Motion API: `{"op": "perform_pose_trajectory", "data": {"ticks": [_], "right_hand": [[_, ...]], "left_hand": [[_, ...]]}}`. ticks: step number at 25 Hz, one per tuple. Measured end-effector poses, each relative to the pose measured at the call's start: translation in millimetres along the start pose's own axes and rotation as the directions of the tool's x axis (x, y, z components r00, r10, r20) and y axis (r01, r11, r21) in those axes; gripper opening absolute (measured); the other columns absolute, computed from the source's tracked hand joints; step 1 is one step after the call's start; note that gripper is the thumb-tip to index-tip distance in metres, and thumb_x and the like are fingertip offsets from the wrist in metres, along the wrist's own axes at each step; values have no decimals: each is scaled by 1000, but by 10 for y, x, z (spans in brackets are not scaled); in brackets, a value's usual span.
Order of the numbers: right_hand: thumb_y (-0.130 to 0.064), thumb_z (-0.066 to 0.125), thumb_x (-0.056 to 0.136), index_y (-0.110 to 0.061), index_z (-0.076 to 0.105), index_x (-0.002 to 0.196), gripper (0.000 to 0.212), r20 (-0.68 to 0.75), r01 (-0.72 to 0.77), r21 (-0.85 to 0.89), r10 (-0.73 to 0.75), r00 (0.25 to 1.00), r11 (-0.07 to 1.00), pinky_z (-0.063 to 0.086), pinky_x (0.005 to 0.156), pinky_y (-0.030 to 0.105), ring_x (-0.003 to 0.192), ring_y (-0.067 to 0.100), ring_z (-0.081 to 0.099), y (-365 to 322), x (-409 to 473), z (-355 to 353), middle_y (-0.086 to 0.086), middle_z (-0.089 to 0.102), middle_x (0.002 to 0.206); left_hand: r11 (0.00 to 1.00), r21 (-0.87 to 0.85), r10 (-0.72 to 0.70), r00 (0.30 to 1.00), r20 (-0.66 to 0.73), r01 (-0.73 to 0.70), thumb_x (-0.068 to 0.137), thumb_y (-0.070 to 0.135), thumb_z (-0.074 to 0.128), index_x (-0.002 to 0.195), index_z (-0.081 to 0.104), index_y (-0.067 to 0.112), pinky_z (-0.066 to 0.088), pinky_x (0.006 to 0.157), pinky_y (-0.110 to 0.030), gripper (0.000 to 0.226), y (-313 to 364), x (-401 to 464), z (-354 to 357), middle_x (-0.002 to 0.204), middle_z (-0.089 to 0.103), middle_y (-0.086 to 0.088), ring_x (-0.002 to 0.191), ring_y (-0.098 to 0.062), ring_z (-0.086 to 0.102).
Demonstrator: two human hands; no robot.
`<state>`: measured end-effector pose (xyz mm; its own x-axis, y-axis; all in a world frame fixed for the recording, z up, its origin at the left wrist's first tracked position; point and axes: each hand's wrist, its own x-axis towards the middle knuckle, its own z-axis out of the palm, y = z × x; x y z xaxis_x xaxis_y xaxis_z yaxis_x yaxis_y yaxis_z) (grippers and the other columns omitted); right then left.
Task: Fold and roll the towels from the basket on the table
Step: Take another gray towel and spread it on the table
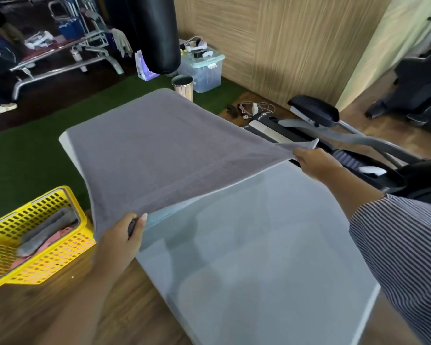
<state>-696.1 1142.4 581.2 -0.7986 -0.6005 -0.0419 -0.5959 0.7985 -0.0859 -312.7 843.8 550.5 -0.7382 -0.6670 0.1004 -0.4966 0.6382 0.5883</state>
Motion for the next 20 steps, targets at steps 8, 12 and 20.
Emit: {"op": "perform_pose_trajectory", "data": {"ticks": [8, 12, 20], "right_hand": [[-18, 34, 99, -8, 53, 118, 29, 65, 45, -132, -36, 997, 990, 36, 67, 30, 92, 32, 62, 520, -770, -186, 19, 64, 104], [-17, 37, 98, -13, 54, 120, 28, 180, 162, -107, -141, 974, 981, 47, 78, 35, 96, 28, 63, 865, -762, -238, 14, 66, 108], [-21, 45, 92, -30, 62, 111, 27, 283, 470, 37, -461, 841, 882, 47, 78, 25, 77, 12, 61, 1861, -810, 272, -6, 68, 90]], "left_hand": [[995, -95, -17, 1000, 8, 17, 87, 32, 66, 64, 45, 24, 37, 52, -30, 32, 334, -1007, 222, 54, 48, 3, 54, -8, 50], [998, -2, 64, 996, -63, -64, 75, 38, 48, 62, 42, 23, 30, 56, -20, 20, 339, -1372, 306, 55, 35, 8, 60, -2, 40], [884, 13, -461, 878, -130, 467, 78, 11, 73, 65, 46, 33, 40, 58, -23, 37, 943, -2514, 1381, 63, 55, 6, 58, -18, 51]]}}
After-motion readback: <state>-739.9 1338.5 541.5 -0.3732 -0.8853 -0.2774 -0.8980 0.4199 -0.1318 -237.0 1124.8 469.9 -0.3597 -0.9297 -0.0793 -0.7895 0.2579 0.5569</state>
